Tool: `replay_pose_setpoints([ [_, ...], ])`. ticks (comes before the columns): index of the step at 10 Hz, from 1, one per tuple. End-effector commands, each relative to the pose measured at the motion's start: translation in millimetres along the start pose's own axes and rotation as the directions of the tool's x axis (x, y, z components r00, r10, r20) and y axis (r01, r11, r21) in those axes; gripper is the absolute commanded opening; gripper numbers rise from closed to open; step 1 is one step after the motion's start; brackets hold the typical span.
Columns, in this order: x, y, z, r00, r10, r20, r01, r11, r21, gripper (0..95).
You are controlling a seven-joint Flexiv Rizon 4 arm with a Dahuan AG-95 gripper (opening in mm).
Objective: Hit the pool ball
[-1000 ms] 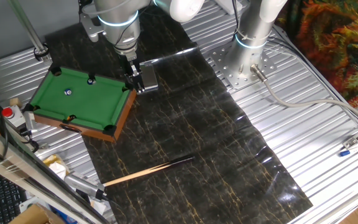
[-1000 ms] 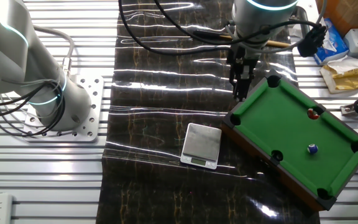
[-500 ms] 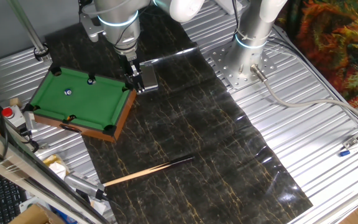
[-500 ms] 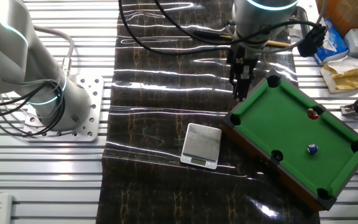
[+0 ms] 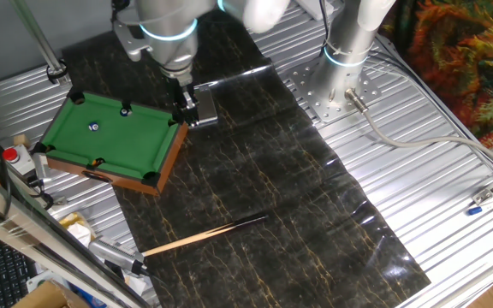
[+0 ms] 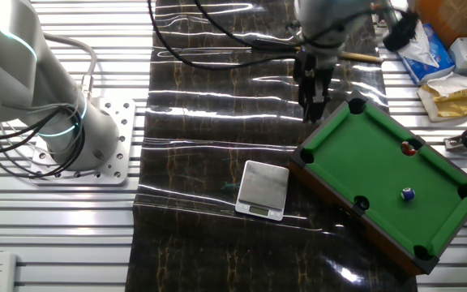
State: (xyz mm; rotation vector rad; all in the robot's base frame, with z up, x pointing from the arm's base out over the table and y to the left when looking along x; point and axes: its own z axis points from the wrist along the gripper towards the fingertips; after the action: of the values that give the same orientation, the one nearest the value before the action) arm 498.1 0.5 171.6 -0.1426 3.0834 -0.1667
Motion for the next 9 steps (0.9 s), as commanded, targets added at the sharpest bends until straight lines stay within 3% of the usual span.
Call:
replay_pose_setpoints([
  [1,-1.8,-0.3,0.5,1.0,-0.018,-0.003,0.018,0.999,0.047,0.0],
  [6,-2.7,-0.2,-1.0,1.0,0.014,0.002,-0.014,0.999,0.037,0.0],
  [9,-9.2,0.1,-10.6,0.999,0.045,0.014,-0.045,0.999,0.018,0.0],
])
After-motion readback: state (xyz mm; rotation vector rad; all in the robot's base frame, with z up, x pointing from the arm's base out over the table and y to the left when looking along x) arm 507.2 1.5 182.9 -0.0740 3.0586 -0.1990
